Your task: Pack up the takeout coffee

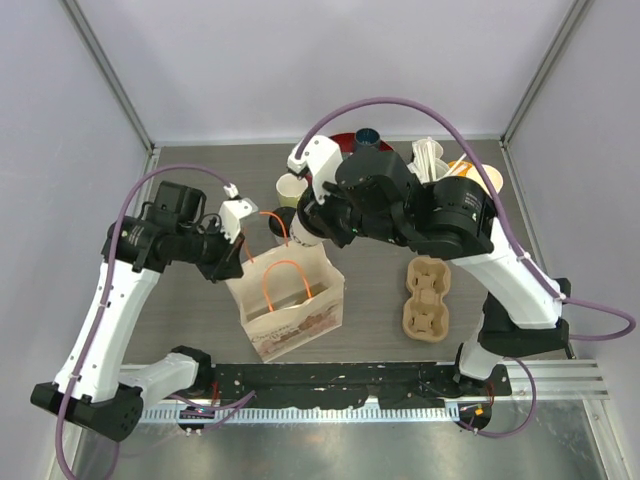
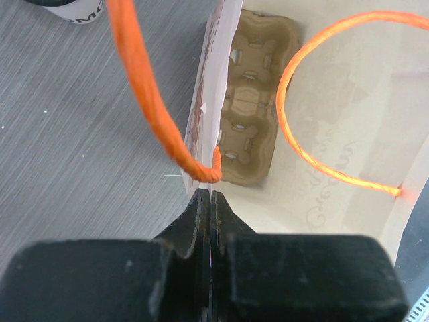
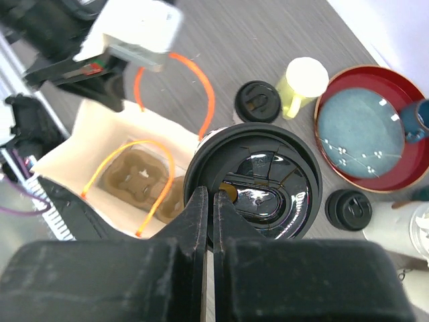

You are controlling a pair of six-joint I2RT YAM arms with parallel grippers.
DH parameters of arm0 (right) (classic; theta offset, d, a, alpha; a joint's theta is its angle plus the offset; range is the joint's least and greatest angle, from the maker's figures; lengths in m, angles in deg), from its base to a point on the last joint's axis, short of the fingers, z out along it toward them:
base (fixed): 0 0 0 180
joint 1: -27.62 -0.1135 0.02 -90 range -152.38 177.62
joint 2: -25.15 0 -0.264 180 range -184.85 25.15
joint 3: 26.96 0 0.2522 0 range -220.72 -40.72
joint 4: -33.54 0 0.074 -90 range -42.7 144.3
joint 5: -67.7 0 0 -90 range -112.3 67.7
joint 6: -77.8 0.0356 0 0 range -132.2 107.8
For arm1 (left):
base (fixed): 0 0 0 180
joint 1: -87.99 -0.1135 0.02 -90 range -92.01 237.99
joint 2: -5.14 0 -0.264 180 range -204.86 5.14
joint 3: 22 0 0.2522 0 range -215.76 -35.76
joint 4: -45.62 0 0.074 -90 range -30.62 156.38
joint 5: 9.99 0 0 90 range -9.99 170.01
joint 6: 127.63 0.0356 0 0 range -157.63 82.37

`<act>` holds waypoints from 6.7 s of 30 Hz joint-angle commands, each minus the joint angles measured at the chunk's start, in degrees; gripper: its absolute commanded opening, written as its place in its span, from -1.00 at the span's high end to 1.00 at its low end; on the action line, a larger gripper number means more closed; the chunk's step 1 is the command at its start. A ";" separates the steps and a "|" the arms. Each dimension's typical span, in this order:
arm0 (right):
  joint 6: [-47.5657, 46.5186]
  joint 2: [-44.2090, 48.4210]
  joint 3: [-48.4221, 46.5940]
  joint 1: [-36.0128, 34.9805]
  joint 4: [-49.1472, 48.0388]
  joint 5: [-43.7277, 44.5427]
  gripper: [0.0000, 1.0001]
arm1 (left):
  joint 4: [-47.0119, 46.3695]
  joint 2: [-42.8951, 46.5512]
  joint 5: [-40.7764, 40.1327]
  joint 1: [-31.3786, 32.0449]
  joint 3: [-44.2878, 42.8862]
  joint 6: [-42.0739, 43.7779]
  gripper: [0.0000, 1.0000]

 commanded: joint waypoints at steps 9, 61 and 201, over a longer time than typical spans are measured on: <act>-13.23 -2.05 5.24 -8.85 -4.31 -16.31 0.98 | 2.42 -1.46 3.45 3.60 -3.97 0.13 1.00; -51.49 -5.48 44.27 -0.94 -21.90 -41.82 0.98 | 1.89 -5.94 9.87 5.09 -4.94 3.65 1.00; -6.93 28.09 50.16 -1.56 -37.81 -13.09 -0.60 | -6.28 -11.64 4.78 11.60 -7.66 -3.11 1.00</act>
